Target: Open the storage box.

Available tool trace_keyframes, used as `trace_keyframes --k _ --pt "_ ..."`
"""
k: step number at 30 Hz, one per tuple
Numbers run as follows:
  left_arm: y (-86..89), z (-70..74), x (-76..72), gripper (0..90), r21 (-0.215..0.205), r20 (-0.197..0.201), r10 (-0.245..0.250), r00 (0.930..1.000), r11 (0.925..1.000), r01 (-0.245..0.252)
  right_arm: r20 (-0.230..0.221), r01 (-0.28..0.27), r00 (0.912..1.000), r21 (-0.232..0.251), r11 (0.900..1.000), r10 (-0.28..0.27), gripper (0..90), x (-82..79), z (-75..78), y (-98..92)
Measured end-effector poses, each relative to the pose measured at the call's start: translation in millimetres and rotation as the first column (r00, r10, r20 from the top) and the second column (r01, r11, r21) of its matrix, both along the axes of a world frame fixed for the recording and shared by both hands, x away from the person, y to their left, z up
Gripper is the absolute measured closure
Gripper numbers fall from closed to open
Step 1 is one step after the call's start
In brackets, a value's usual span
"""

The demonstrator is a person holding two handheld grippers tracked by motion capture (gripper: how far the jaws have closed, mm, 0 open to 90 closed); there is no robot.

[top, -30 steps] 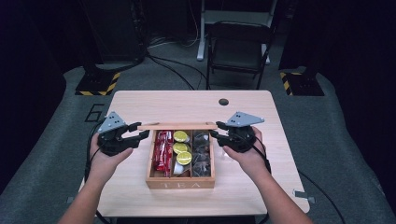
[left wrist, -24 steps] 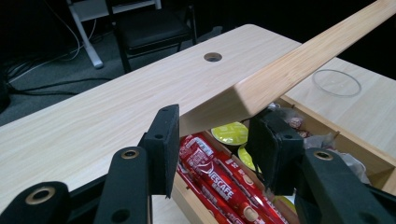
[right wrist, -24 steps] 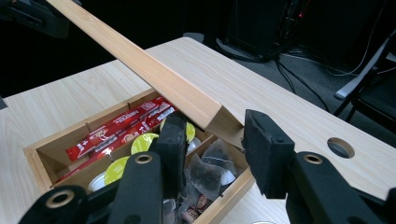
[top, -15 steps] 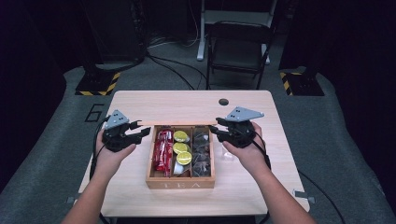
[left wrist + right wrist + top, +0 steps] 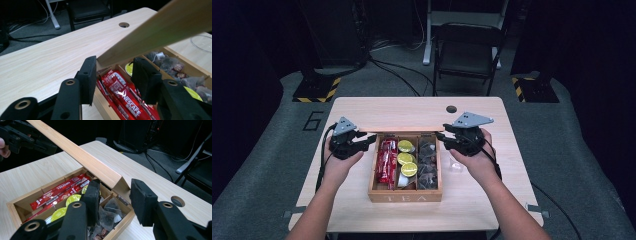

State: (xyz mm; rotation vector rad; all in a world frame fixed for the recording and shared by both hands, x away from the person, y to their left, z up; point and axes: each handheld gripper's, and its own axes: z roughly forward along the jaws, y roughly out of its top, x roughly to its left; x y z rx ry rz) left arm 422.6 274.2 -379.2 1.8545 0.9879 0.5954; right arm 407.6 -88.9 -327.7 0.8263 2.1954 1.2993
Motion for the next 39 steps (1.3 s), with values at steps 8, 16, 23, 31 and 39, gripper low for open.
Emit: trace_keyframes --k 8,16,23,31,39 --pt "1.4 5.0 -2.8 57.3 -0.033 0.037 -0.006 0.9993 0.9994 0.007 0.005 0.002 1.0 0.003 1.0 -0.002 59.8 0.1 -0.3 0.1" --pt "1.4 5.8 -2.2 57.4 -0.024 0.037 -0.01 0.9993 0.9997 0.011 0.014 0.004 0.9999 0.003 1.0 -0.004 59.4 0.1 -1.6 -0.2" --pt "1.4 6.2 -2.4 57.2 -0.025 0.031 -0.01 0.9995 0.9996 0.011 0.013 0.014 0.9998 0.012 1.0 -0.015 59.3 -0.1 -4.4 0.2" --pt "1.6 5.9 -2.7 57.0 -0.029 0.029 -0.011 0.9995 0.9995 0.012 0.012 0.029 0.9995 0.031 0.999 -0.029 57.0 -3.3 -13.2 -0.8" --pt "2.0 5.8 -1.8 57.0 -0.037 0.029 -0.012 0.9995 0.9992 0.013 0.031 0.04 0.9987 0.03 0.999 -0.041 56.8 -22.2 -31.1 -0.9"
